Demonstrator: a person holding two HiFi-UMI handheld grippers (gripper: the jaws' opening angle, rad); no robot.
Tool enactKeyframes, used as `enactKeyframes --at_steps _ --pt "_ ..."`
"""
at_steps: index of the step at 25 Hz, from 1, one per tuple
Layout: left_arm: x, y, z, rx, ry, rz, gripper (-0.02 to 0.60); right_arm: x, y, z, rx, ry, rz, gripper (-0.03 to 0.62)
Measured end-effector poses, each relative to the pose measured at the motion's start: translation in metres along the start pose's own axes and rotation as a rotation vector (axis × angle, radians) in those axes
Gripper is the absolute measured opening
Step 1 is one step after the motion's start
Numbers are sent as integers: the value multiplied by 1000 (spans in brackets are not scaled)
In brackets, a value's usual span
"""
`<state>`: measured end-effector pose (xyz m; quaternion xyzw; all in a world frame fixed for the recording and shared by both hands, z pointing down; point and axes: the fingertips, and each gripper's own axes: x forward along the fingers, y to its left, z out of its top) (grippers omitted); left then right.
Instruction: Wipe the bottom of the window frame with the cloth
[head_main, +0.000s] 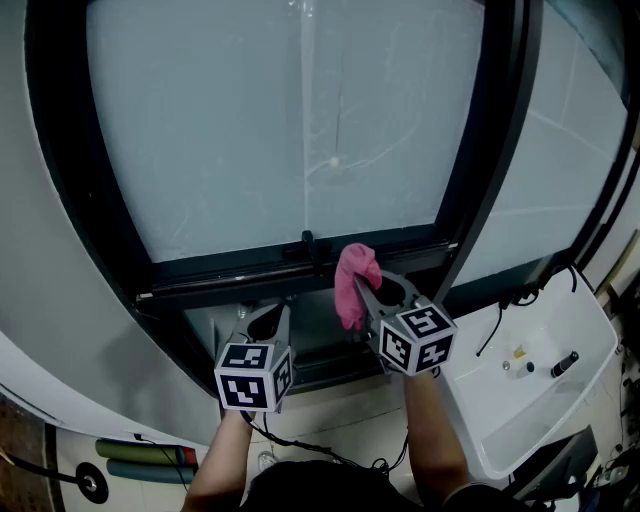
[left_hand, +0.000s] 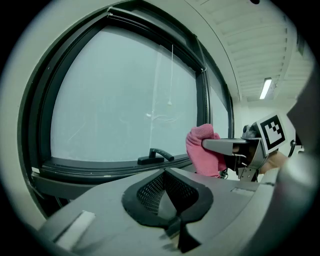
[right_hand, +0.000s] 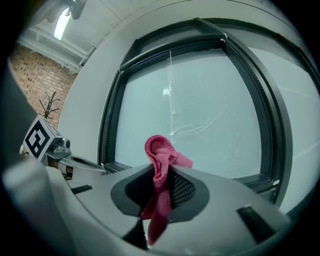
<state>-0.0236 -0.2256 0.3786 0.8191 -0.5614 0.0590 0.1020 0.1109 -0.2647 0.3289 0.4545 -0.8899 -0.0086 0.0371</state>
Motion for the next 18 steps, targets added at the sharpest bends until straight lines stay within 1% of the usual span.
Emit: enactKeyframes --at_steps 18 --pt "2 -5 0 -4 -4 -12 6 -1 1 3 -5 -5 6 69"
